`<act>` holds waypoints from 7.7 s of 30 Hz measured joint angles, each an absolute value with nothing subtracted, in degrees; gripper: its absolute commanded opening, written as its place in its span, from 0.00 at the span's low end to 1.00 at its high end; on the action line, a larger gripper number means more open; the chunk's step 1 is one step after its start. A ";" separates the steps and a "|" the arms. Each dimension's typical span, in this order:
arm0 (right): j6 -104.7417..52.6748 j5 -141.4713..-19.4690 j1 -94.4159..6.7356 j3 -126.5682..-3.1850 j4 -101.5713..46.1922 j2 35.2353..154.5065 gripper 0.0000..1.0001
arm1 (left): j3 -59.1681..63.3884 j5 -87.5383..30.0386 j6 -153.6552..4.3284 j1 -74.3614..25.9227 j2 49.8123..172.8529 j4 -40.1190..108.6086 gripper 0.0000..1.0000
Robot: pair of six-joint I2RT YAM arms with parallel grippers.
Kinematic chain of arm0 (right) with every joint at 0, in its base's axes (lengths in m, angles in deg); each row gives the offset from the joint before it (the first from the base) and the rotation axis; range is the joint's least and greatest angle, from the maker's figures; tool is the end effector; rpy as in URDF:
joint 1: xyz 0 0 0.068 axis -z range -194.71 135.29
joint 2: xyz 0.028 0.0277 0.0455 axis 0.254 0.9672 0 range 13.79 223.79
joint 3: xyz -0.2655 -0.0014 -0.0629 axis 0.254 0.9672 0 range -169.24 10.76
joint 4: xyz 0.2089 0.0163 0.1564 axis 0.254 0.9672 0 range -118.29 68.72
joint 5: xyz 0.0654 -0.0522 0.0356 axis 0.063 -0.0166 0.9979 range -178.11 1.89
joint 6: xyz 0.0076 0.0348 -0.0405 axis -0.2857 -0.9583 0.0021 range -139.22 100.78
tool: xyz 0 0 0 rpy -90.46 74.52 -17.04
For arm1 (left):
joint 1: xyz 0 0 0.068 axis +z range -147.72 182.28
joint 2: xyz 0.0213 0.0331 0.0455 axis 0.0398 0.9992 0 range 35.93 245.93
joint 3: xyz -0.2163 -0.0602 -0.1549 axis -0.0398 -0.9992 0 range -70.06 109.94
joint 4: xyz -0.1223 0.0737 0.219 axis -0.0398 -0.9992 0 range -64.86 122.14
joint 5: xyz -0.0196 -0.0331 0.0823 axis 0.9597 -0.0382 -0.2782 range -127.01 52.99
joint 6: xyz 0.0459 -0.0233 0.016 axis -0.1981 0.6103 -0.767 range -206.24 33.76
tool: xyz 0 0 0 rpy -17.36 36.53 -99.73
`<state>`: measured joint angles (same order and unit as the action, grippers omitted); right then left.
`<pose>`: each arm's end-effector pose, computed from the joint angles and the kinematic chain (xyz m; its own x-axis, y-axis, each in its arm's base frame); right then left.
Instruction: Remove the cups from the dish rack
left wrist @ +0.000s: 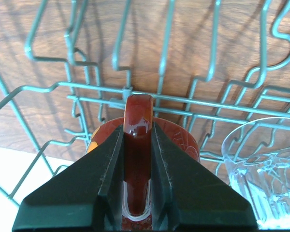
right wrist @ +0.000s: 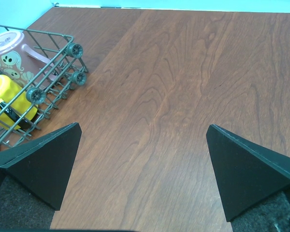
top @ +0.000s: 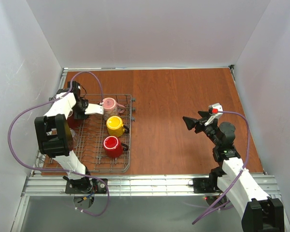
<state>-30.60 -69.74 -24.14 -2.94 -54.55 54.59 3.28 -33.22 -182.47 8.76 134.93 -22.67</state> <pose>0.1693 0.0396 0.2263 -0.1062 0.1724 -0.9793 -0.4543 0.8676 0.2020 0.3243 0.0345 0.2142 0.0052 0.9989 -0.0467 0.9852 0.0029 0.1715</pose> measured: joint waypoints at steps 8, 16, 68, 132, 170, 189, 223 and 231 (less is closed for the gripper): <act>-30.62 -69.96 -24.14 -2.94 -54.55 54.61 0.99 | 8.44 -31.36 -180.48 8.76 134.93 -23.34 0.00; -30.62 -69.96 -24.14 -2.94 -54.55 54.63 0.98 | 10.19 -30.49 -177.68 8.76 134.93 -23.69 0.00; -50.90 -36.39 -38.50 -54.67 -58.52 91.72 0.82 | 34.25 17.60 -94.47 -9.34 125.27 -2.99 0.00; -49.06 -54.42 -36.69 -52.49 -42.07 93.45 0.01 | 28.94 3.02 -94.56 -12.99 122.78 -0.96 0.79; -12.08 -102.81 -17.65 -61.56 9.32 111.89 0.01 | 12.79 -27.30 -109.33 -12.97 117.51 -9.44 0.80; -11.10 -101.28 -17.11 -61.56 9.06 113.49 0.23 | 11.98 -33.42 -110.54 -12.97 119.23 -13.75 0.80; -12.78 -95.92 -23.86 -62.67 6.24 101.64 0.67 | -2.77 -29.50 -126.01 27.58 110.08 -37.29 0.98; -12.80 -96.73 -25.24 -62.67 6.26 102.04 0.66 | -8.85 -29.81 -125.95 27.58 110.47 -29.83 0.97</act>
